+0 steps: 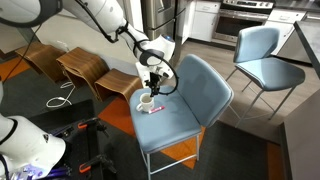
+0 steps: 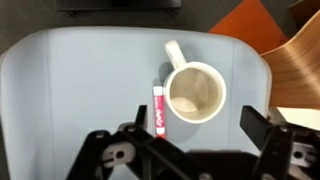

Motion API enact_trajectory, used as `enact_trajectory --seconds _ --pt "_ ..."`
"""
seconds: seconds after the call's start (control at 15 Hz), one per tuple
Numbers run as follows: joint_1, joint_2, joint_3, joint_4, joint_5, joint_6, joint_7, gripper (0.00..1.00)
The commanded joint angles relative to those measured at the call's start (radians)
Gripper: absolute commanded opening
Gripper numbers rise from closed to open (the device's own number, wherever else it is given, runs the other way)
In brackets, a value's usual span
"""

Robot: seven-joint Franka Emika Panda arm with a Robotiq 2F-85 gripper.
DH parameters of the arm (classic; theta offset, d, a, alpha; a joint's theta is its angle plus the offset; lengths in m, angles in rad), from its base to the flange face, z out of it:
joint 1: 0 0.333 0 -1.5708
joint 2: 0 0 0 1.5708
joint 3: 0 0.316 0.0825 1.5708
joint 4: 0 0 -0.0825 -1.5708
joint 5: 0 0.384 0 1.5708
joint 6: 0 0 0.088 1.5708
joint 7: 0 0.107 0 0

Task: Put the marker in the mug

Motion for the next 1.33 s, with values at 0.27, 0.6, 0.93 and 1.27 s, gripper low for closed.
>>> enact_trajectory --seconds 0.27,0.6,0.93,1.27 --pt "-0.040 0.107 -0.018 0.037 0.021 0.113 -0.034 1.00" --pt "-0.065 0.214 -0.022 0.139 0.033 0.142 -0.022 1.00" --pt "-0.070 0.333 -0.012 0.250 0.048 0.141 -0.024 1.00" --pt "-0.064 0.429 -0.009 0.334 0.034 0.126 -0.034 1.00"
